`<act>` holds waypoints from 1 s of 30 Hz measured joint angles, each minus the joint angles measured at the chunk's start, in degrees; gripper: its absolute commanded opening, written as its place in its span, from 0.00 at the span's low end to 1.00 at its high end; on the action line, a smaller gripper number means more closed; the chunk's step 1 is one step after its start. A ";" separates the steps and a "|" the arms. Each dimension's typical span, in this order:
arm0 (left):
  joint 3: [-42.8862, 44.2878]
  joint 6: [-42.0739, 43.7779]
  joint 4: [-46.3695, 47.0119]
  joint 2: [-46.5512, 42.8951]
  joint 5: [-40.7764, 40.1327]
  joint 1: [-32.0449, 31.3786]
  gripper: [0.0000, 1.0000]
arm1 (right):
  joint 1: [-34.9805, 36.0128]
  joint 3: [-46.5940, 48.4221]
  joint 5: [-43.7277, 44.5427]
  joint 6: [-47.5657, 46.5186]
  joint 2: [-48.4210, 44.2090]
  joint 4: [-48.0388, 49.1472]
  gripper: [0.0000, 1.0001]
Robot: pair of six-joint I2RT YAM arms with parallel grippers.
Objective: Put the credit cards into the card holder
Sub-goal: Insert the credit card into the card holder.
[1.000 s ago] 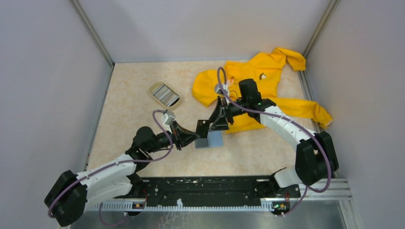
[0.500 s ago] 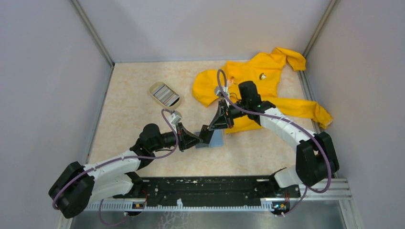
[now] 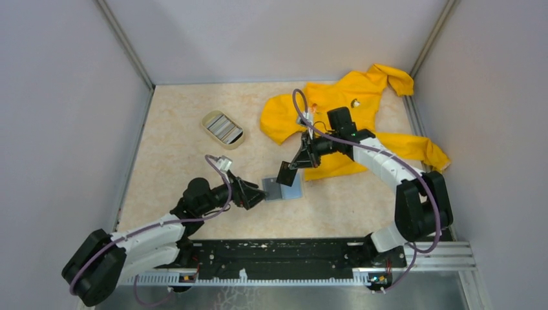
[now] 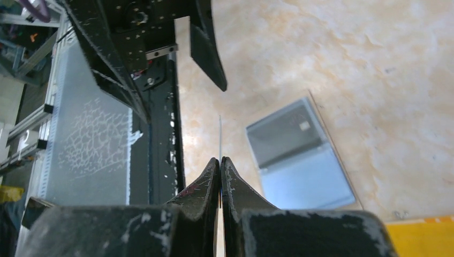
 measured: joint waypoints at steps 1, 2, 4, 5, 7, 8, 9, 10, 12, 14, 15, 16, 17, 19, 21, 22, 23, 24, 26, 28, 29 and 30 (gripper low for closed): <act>-0.44 -0.85 0.24 0.72 0.00 0.15 0.99 | -0.48 0.00 0.87 0.07 0.66 -0.37 0.00; -0.81 -1.99 0.81 2.01 0.11 0.15 0.97 | -0.83 0.00 1.62 0.20 1.40 -0.50 0.00; -1.16 -3.52 1.97 4.46 0.33 0.15 0.86 | -1.11 0.00 2.80 0.68 3.26 -0.46 0.00; -1.25 -4.48 3.02 6.14 0.48 0.15 0.77 | -1.16 0.00 3.45 1.05 4.74 -0.39 0.00; -1.22 -6.01 4.85 9.42 0.55 0.15 0.55 | -1.22 0.00 4.35 1.55 7.37 -0.28 0.00; -1.11 -6.62 5.42 10.99 0.52 0.15 0.47 | -1.31 0.00 4.85 1.81 9.01 -0.31 0.00; -0.79 -6.86 5.62 12.92 0.48 0.15 0.43 | -1.33 0.00 5.27 2.19 10.45 -0.39 0.00; -0.35 -7.23 5.66 14.49 0.44 0.15 0.40 | -1.38 0.00 5.70 2.34 11.74 -0.44 0.00; 1.16 -7.63 5.29 17.90 0.31 0.15 0.38 | -1.60 -0.02 6.71 2.95 14.12 -0.66 0.00; 3.67 -7.67 4.22 21.29 0.39 0.15 0.37 | -1.84 -0.02 7.56 3.78 15.32 -0.48 0.00; 5.44 -7.63 3.65 23.28 0.59 0.15 0.36 | -2.03 -0.02 7.76 4.24 15.72 -0.28 0.00; 5.81 -7.65 3.54 23.67 0.61 0.15 0.35 | -2.19 -0.04 7.89 4.57 15.93 -0.04 0.00; 6.80 -7.61 3.41 24.92 0.76 0.15 0.35 | -2.40 -0.04 8.02 5.18 16.15 0.39 0.00; 8.37 -7.45 3.23 27.26 0.83 0.15 0.33 | -2.71 -0.07 8.13 6.34 16.48 1.18 0.00; 9.29 -7.21 2.73 29.00 0.70 0.15 0.31 | -2.84 -0.07 8.15 7.43 17.11 2.19 0.00; 9.64 -7.02 2.25 29.73 0.52 0.15 0.30 | -2.86 -0.09 8.15 7.98 17.42 2.58 0.00; 9.99 -6.75 1.55 30.42 0.22 0.15 0.30 | -2.91 -0.09 8.13 8.55 17.86 3.04 0.00; 10.29 -6.58 0.81 31.04 -0.22 0.15 0.29 | -2.93 -0.11 8.15 9.09 18.23 3.43 0.00; 10.47 -6.23 -0.39 31.95 -1.22 0.15 0.28 | -2.93 -0.11 8.13 10.10 19.08 4.02 0.00; 10.47 -5.95 -1.53 32.61 -2.25 0.15 0.27 | -2.93 -0.13 8.17 10.88 19.80 4.46 0.00; 10.47 -5.92 -1.92 32.83 -2.56 0.15 0.27 | -2.93 -0.13 8.22 11.28 20.04 4.63 0.00; 10.49 -5.90 -2.01 33.00 -2.89 0.17 0.27 | -2.93 -0.13 8.26 11.76 20.28 4.76 0.00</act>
